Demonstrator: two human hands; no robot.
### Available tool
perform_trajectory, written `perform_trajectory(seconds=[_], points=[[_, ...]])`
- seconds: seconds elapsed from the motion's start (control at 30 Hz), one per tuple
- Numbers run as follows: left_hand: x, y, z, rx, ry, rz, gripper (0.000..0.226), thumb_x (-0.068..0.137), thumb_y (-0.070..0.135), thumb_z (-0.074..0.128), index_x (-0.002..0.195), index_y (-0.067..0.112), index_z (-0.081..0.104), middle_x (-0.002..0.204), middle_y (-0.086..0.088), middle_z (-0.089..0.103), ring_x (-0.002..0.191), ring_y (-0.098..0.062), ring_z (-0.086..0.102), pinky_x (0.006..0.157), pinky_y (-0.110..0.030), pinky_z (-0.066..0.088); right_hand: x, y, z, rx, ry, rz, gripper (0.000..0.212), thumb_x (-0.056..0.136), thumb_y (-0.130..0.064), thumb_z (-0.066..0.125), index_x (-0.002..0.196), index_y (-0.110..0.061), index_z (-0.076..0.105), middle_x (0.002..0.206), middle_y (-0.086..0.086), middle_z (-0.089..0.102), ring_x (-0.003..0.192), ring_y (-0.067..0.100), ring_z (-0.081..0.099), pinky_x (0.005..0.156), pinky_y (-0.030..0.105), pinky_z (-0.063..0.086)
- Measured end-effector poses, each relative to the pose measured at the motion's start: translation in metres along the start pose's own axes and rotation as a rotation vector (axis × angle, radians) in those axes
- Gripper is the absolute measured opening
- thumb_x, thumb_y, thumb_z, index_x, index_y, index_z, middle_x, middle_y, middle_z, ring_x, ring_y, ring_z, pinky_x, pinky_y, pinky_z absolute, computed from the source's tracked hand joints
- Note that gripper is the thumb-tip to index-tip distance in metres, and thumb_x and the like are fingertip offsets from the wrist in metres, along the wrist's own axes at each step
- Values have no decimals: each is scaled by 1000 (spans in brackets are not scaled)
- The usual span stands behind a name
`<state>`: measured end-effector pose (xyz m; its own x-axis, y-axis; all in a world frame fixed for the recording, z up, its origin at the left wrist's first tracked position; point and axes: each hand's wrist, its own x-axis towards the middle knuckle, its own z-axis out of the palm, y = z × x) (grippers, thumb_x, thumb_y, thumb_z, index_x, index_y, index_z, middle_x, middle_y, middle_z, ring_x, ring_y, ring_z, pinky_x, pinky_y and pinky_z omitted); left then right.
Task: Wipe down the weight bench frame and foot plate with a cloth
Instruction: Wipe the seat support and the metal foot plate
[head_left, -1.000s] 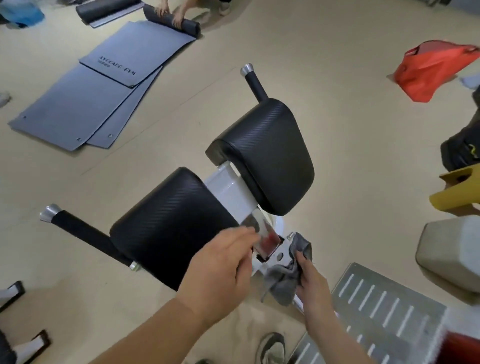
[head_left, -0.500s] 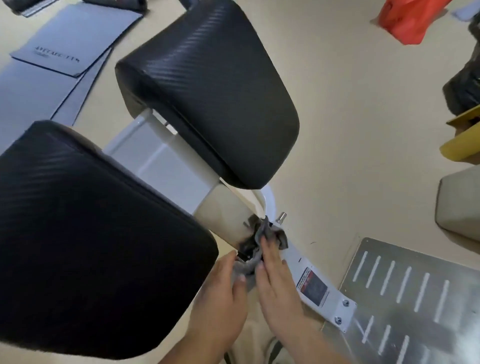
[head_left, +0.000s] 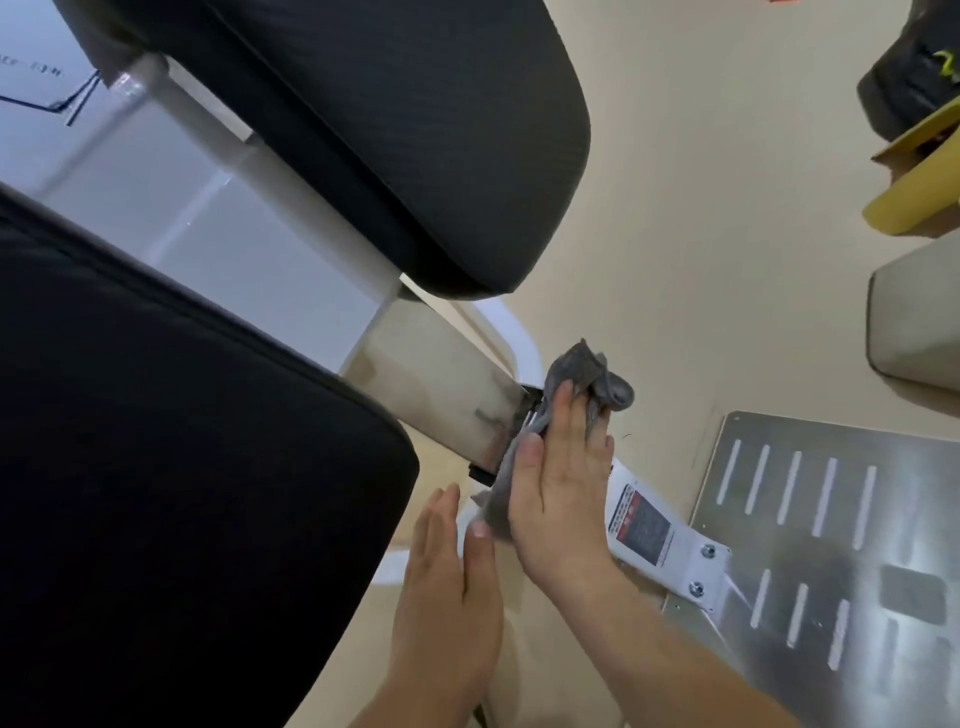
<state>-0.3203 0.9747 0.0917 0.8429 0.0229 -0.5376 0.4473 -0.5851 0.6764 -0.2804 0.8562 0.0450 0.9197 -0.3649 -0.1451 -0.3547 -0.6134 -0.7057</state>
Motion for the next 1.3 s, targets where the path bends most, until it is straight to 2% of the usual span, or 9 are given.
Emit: perform_trajectory(seconds=[0.17,0.33,0.43,0.57,0.67,0.73,0.93,1.1,1.3], points=[[17,-8,10,10,38,-19,53,105,48,29,158,41,25,160,25,27,145,4,28,110,-18,22,28,20,19,162,209,-14,62,105,-41,17,161,-16,23,170,0,14,156,4,-1,128,40,-1],[17,-15,26,-28,29,-70,53,107,46,28,160,37,26,160,21,28,141,3,29,107,-19,20,-4,78,29,222,107,323,74,97,-57,9,163,-22,5,172,-2,0,157,9,-8,128,41,-1],[19,-18,33,-49,43,-70,52,108,45,30,159,35,29,161,19,30,145,-2,30,108,-20,21,14,87,17,188,49,521,73,98,-47,9,162,-12,4,172,7,0,158,17,-7,127,37,-4],[27,-17,41,-79,83,-48,50,108,42,30,158,33,33,158,18,37,143,-2,35,111,-21,24,3,35,16,205,-8,106,63,102,-47,11,158,-26,-12,170,-6,-15,154,7,-21,124,30,-15],[30,-17,47,-118,108,-30,43,109,40,30,150,42,42,145,24,52,128,11,47,109,-21,35,-9,36,17,204,25,-84,62,105,-46,15,161,-27,-5,172,-8,-7,156,6,-14,125,32,-13],[30,-18,53,-132,113,-33,41,109,37,31,148,42,44,134,31,54,116,23,45,96,-8,33,-5,59,19,199,55,3,63,103,-50,13,161,-30,-3,171,-8,-6,155,2,-15,127,36,-9],[30,-34,95,-166,85,-48,47,109,38,33,154,30,42,151,19,46,139,-3,40,113,-26,31,1,151,24,211,23,365,73,95,-61,8,160,-30,-3,171,-7,-9,155,7,-14,128,39,-5],[23,-59,156,-192,37,-98,30,109,38,36,130,38,58,128,26,54,124,-5,47,101,-13,32,-8,231,30,173,-50,443,62,109,-46,15,163,-20,-2,171,-2,-10,156,12,-13,128,39,-5],[15,-86,216,-76,-91,-150,54,109,45,32,160,27,33,163,10,35,150,-9,30,118,-24,20,-18,322,33,108,-130,583,63,111,-41,15,163,-10,-2,172,7,-5,158,22,-4,128,40,0]])
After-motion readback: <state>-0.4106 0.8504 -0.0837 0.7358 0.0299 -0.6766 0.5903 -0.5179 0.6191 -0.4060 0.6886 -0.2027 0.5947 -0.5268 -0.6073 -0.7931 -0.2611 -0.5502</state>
